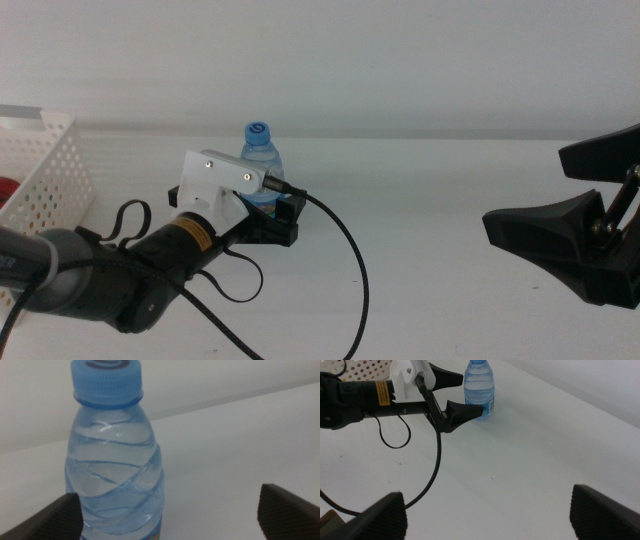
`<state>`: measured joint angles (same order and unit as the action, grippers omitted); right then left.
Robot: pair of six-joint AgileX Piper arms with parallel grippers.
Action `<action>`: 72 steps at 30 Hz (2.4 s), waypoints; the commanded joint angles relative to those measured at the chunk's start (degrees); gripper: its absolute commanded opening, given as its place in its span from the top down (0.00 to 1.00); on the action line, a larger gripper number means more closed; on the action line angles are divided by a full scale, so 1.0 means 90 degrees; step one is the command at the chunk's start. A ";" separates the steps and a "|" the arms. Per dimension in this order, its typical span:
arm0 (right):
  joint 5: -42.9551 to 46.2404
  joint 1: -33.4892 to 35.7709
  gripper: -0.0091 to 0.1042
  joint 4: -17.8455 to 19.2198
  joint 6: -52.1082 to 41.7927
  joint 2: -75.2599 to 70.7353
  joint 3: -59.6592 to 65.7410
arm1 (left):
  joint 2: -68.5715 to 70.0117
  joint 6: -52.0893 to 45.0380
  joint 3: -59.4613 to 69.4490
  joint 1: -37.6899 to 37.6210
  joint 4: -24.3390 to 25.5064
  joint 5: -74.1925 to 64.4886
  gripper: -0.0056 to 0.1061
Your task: Use arms to grab the bottles and put them into the dustbin to the left of the table.
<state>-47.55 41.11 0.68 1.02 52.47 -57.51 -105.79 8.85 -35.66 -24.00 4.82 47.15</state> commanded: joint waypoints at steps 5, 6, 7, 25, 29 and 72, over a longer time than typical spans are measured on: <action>0.0065 0.0007 0.16 0.0037 -0.0070 -0.0021 0.0022 | -0.0027 0.0245 -0.0036 0.0000 -0.0081 0.0117 0.11; 0.0065 0.0007 0.16 0.0037 -0.0070 -0.0021 0.0022 | -0.0027 0.0245 -0.0036 0.0000 -0.0081 0.0117 0.11; 0.0065 0.0007 0.16 0.0037 -0.0070 -0.0021 0.0022 | -0.0027 0.0245 -0.0036 0.0000 -0.0081 0.0117 0.11; 0.0065 0.0007 0.16 0.0037 -0.0070 -0.0021 0.0022 | -0.0027 0.0355 -0.0036 0.0000 -0.0373 0.0258 0.11; 0.0065 0.0007 0.16 0.0037 -0.0070 -0.0021 0.0022 | -0.0027 0.0355 -0.0036 0.0000 -0.0594 0.0258 0.11; 0.0065 0.0007 0.16 0.0037 -0.0070 -0.0021 0.0022 | -0.1167 0.0020 -0.0846 0.0000 -0.1041 0.0851 0.11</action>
<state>-47.51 41.11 0.68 1.02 52.47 -57.51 -115.47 8.82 -42.42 -24.00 -4.58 55.61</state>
